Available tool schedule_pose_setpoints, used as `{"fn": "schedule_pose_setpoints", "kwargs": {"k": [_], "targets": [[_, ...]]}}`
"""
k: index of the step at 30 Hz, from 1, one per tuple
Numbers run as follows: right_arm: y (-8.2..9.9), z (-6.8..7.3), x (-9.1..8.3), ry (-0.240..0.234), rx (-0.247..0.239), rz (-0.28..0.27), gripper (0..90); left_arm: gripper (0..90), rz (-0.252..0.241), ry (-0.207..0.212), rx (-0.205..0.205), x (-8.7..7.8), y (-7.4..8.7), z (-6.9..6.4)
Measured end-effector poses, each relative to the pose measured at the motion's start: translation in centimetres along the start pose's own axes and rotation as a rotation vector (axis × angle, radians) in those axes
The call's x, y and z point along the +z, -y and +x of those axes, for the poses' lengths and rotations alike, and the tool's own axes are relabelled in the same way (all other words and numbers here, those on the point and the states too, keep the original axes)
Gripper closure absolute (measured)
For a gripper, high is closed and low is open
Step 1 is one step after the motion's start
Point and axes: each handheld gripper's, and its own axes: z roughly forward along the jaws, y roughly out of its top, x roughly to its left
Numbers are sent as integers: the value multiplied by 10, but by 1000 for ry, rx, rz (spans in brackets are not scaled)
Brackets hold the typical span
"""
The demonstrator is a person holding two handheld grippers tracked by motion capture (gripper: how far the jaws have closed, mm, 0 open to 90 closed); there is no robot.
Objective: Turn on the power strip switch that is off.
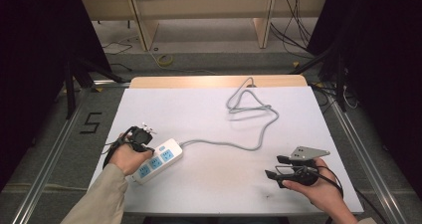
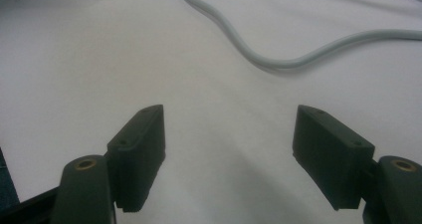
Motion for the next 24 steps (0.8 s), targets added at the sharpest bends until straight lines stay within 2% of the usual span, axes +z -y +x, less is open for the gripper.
{"fn": "schedule_pose_setpoints", "kwargs": {"k": [12, 19, 24], "targets": [[0, 0, 1, -4, 1, 1, 294, 899, 10, 7, -5, 1, -1, 1], [0, 1, 1, -2, 5, 0, 293, 899, 19, 1, -22, 2, -2, 0], [0, 1, 1, -5, 4, 0, 293, 900, 30, -4, -16, 2, -3, 0]]}}
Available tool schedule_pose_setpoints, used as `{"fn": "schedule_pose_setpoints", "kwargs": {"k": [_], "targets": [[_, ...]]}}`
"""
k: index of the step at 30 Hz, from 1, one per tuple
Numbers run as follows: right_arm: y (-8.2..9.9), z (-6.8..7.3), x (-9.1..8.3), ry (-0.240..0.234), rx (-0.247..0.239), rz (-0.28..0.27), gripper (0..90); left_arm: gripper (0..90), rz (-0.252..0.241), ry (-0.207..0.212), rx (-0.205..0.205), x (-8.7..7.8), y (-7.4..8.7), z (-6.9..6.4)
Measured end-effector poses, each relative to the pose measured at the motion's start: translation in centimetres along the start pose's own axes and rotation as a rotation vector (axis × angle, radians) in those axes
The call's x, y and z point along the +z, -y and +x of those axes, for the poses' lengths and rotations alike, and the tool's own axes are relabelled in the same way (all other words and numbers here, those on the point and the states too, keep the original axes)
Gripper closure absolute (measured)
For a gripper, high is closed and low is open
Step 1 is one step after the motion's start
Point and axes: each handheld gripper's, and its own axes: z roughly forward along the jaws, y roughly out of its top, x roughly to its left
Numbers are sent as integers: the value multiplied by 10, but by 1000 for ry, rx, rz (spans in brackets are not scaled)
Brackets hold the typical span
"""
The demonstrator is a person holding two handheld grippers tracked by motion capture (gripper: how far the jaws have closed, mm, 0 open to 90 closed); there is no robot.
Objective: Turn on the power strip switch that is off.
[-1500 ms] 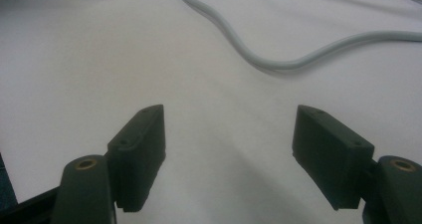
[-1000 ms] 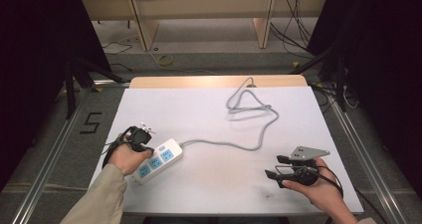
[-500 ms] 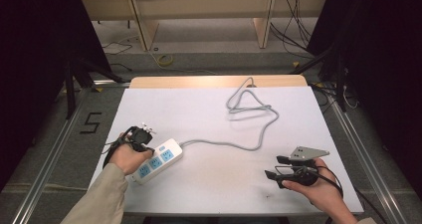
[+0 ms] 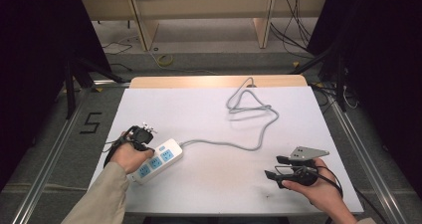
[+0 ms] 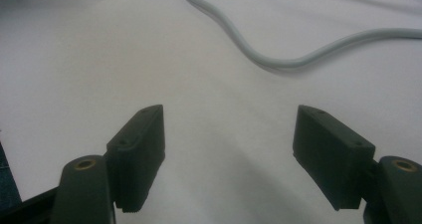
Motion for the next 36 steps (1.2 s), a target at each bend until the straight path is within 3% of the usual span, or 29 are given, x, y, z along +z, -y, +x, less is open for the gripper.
{"fn": "schedule_pose_setpoints", "kwargs": {"k": [30, 36], "targets": [[0, 1, -1, 0, -2, -4, 293, 900, 38, -17, -12, 1, -2, -3], [0, 1, -1, -1, -7, -2, 293, 900, 56, -60, 12, 1, -1, -4]]}}
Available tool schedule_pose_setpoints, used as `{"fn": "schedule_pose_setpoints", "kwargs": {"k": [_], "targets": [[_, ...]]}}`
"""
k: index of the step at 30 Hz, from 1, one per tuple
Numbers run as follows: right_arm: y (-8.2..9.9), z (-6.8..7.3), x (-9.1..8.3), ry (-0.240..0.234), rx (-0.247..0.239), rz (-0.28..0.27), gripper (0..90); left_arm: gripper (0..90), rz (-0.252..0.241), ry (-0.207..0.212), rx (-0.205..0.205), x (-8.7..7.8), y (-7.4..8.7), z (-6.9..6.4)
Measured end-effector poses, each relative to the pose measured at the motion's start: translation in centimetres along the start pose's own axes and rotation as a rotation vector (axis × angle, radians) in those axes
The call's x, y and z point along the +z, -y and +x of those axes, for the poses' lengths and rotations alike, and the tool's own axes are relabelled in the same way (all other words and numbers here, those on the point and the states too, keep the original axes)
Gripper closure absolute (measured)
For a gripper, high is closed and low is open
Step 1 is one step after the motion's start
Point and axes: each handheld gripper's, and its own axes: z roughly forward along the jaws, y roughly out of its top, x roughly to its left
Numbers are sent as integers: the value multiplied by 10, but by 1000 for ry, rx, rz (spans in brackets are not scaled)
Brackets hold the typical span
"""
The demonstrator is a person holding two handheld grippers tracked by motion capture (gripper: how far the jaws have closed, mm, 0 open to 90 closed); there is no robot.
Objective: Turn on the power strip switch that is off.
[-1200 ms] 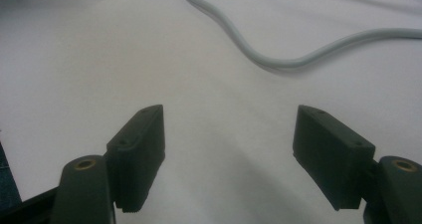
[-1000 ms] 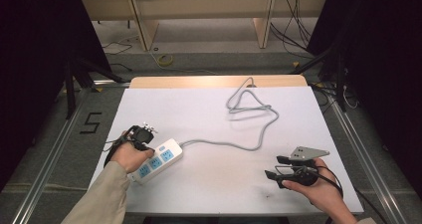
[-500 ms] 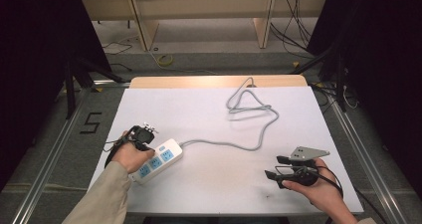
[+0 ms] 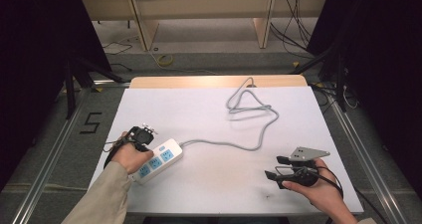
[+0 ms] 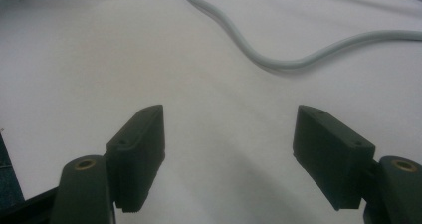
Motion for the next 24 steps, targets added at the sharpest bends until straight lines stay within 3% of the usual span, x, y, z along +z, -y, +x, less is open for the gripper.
{"fn": "schedule_pose_setpoints", "kwargs": {"k": [3, 9, 13, 21, 24], "targets": [[0, 0, 1, -1, 1, 2, 293, 900, 10, -16, 25, 0, -1, -2], [0, -1, 1, 0, 5, 1, 292, 899, -4, 20, -22, 0, 1, 3], [0, -1, 0, 0, 5, -1, 293, 899, -11, 16, -19, -1, 2, 2], [0, -1, 0, 2, 4, 0, 293, 899, -33, 50, -61, -2, 4, 8], [0, -1, 0, 2, 3, 1, 293, 898, -32, 48, -52, -2, 4, 8]]}}
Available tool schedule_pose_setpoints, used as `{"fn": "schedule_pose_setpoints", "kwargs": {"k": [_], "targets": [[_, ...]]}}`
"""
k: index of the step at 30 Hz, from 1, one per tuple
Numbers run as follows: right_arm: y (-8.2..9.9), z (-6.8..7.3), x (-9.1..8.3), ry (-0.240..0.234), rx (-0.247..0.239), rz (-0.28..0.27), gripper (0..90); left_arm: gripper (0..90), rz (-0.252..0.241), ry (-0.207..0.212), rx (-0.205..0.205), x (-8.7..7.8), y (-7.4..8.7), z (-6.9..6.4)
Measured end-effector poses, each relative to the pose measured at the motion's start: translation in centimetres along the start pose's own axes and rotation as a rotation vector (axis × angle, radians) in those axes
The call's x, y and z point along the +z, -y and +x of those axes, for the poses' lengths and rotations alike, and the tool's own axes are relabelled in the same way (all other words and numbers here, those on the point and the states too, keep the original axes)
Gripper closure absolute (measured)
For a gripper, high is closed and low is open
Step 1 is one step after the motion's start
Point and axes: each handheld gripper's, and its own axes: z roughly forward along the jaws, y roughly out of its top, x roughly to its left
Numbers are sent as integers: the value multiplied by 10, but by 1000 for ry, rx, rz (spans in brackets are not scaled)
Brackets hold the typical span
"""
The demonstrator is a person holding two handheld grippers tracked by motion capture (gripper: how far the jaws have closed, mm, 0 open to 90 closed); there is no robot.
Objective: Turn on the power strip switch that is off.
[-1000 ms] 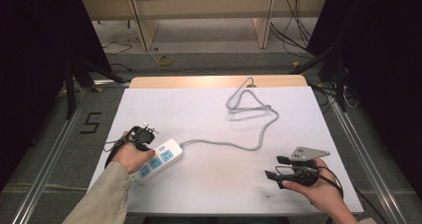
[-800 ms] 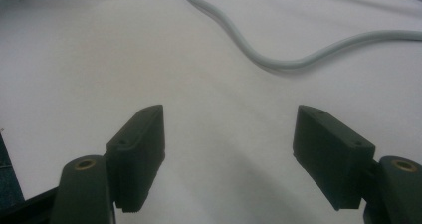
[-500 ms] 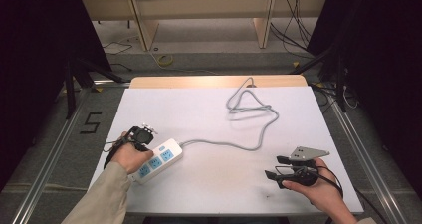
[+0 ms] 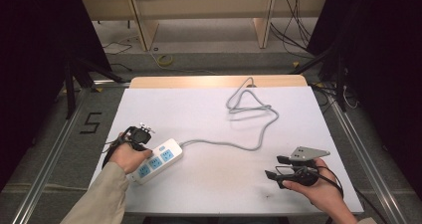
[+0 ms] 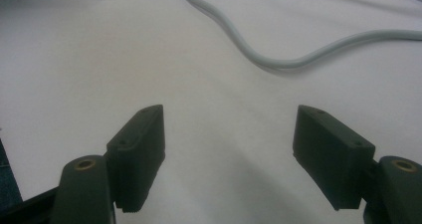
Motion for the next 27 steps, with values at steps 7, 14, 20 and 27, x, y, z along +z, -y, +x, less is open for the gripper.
{"fn": "schedule_pose_setpoints", "kwargs": {"k": [7, 14, 20, 27], "targets": [[0, -1, -1, 1, 0, -1, 293, 898, -16, 7, -3, 0, -1, 0], [0, -1, -1, 1, 0, -2, 293, 898, -49, 6, -12, -3, -1, 2], [0, -1, -1, 1, -2, -3, 293, 897, -94, -6, -21, -6, -2, 2], [0, -1, -2, 1, -1, -4, 293, 895, -127, -11, -23, -9, -2, 3]]}}
